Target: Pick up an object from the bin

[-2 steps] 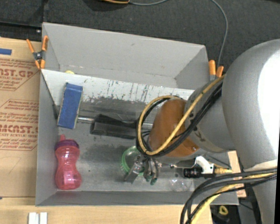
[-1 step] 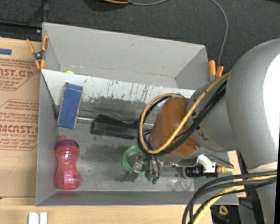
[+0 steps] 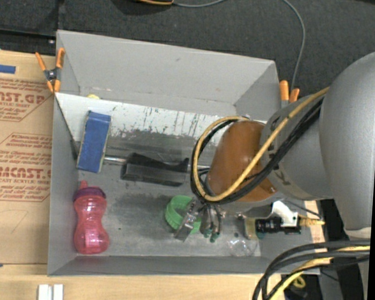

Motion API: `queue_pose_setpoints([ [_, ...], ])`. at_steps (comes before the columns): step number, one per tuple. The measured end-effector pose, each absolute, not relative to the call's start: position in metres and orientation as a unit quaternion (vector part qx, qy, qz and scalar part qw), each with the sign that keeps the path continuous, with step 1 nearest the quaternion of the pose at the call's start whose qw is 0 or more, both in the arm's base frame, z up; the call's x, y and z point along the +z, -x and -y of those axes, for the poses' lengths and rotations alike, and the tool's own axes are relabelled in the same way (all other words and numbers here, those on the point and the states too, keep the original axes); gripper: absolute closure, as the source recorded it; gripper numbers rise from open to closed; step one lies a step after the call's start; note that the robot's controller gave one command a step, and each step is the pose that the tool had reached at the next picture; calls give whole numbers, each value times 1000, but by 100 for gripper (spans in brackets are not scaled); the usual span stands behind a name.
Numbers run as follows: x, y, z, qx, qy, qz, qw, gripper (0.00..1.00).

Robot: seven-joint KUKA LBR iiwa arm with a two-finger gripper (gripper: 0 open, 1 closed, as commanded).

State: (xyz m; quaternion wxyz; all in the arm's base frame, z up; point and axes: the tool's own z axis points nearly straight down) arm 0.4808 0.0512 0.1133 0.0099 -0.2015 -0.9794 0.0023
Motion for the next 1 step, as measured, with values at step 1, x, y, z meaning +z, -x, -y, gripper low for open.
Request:
queue_pose_setpoints([
  [1, 156, -483, -51, 1, 201, 979, 6, 100],
])
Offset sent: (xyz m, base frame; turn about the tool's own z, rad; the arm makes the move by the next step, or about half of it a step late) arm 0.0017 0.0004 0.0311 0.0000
